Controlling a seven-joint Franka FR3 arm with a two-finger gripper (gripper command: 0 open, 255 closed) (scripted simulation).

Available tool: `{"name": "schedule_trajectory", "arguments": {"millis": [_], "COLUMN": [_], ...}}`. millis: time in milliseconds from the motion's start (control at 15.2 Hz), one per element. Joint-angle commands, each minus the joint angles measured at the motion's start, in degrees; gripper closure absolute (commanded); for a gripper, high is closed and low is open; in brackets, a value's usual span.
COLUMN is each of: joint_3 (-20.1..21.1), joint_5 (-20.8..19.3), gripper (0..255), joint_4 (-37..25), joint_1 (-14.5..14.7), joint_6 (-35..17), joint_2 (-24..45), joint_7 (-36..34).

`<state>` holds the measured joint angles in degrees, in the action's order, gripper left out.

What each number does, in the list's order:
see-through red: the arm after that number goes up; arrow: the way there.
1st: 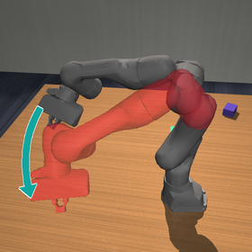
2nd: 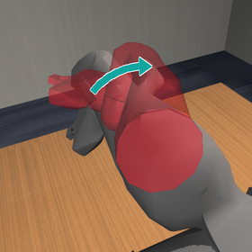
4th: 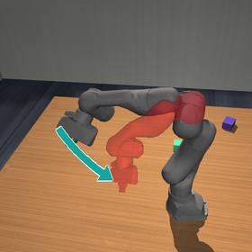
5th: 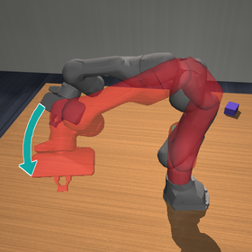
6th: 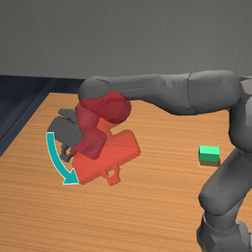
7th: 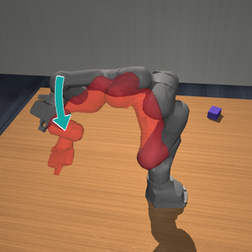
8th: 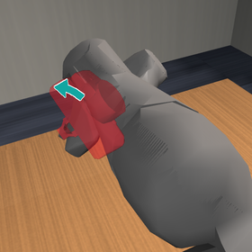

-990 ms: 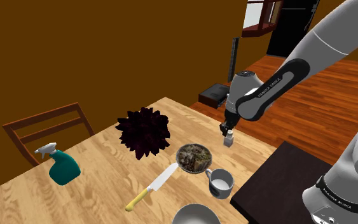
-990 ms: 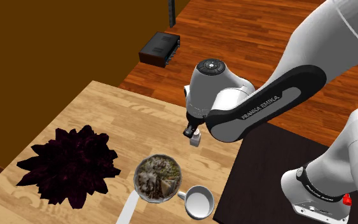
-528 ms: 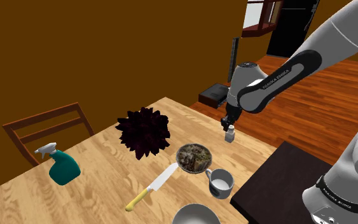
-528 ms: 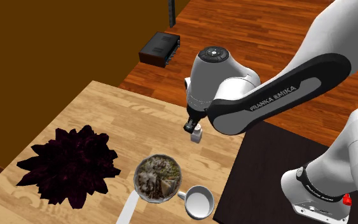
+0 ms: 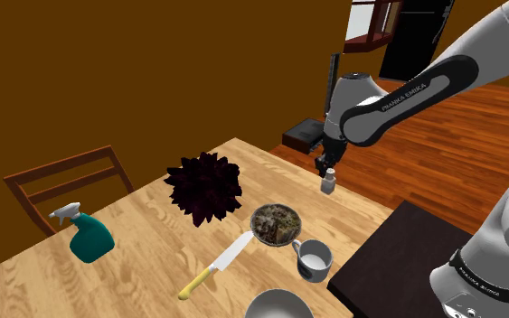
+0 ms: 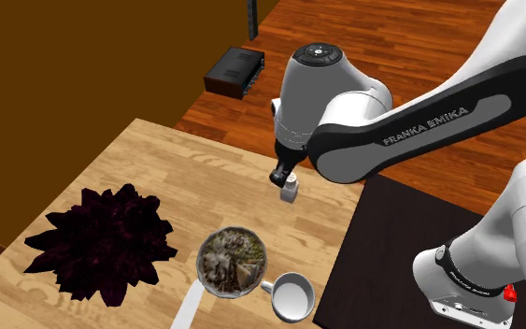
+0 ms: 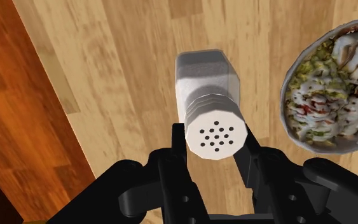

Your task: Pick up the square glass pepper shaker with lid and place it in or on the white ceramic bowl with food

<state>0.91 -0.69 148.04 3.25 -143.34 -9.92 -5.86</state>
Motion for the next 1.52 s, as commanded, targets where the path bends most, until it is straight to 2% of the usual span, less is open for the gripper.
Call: {"name": "schedule_trajectory", "arguments": {"millis": [0, 132, 528, 1188, 1452], "joint_3": [-0.04, -0.05, 5.4, 12.39, 12.32], "joint_5": [0.06, 0.09, 0.03, -3.1, -3.81], "gripper": [255, 255, 255, 255, 255], "joint_4": [-0.54, -1.02, -7.6, -23.6, -22.26], "joint_1": [0.0, 0.01, 3.52, 8.92, 8.98], "joint_6": [2.01, 3.42, 6.21, 12.42, 9.48], "joint_2": [-1.44, -2.37, 1.52, 11.88, 13.55], "joint_7": [0.11, 0.14, -8.83, -23.12, -23.7]}}
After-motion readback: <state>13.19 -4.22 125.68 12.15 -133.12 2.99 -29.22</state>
